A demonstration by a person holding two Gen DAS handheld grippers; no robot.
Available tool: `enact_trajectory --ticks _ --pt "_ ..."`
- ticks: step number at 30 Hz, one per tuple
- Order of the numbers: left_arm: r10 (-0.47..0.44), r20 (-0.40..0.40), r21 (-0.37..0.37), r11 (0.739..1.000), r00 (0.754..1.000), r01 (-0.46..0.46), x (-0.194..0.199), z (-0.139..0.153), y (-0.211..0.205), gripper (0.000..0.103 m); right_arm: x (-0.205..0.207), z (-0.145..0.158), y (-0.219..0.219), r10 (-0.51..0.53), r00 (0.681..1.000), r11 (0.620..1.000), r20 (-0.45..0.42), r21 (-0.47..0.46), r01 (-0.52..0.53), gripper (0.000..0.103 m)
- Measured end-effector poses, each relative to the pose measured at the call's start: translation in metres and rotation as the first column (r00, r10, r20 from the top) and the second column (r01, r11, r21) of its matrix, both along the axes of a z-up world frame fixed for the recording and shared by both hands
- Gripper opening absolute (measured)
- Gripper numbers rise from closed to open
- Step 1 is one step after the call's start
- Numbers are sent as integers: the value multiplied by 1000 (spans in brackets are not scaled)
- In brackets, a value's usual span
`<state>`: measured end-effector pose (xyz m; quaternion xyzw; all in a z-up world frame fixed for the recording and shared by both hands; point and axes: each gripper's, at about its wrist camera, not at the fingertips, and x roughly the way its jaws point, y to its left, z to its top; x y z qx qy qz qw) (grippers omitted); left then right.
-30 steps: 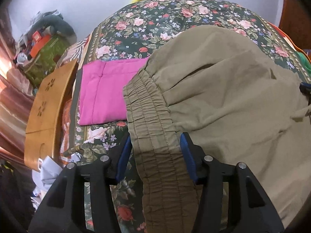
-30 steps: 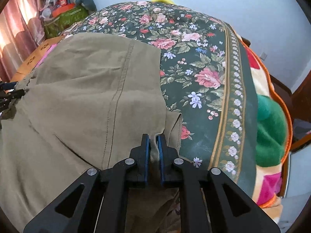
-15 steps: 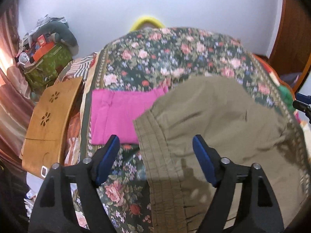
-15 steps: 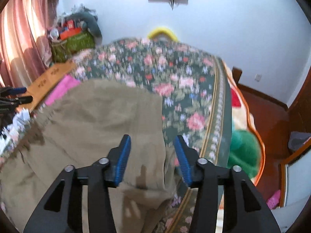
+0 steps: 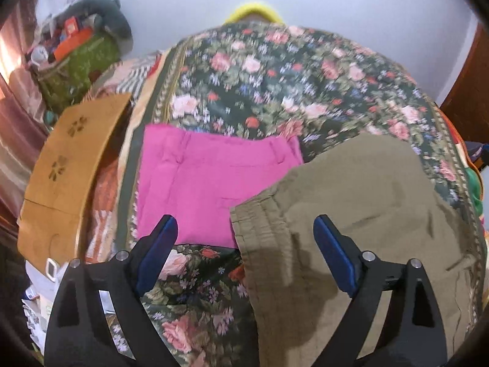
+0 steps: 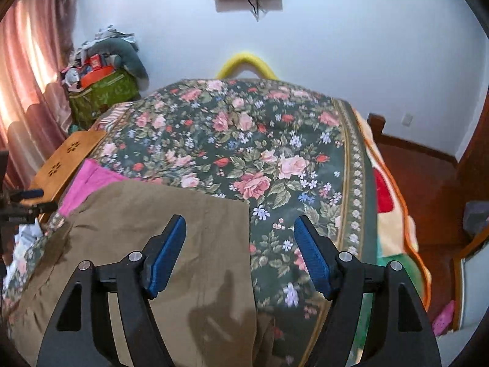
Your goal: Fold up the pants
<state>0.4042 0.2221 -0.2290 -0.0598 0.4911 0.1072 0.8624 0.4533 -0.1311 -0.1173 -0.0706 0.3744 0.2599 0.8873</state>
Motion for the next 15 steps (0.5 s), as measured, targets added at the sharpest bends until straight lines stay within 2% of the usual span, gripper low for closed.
enact_trajectory --ticks 9,15 --pt "3 -58 -129 992 998 -10 24 -45 20 91 59 -55 42 17 991 999 -130 -47 -23 70" --pt "-9 -67 -141 990 998 -1 37 -57 24 91 87 -95 61 8 975 997 -221 -76 -25 70"
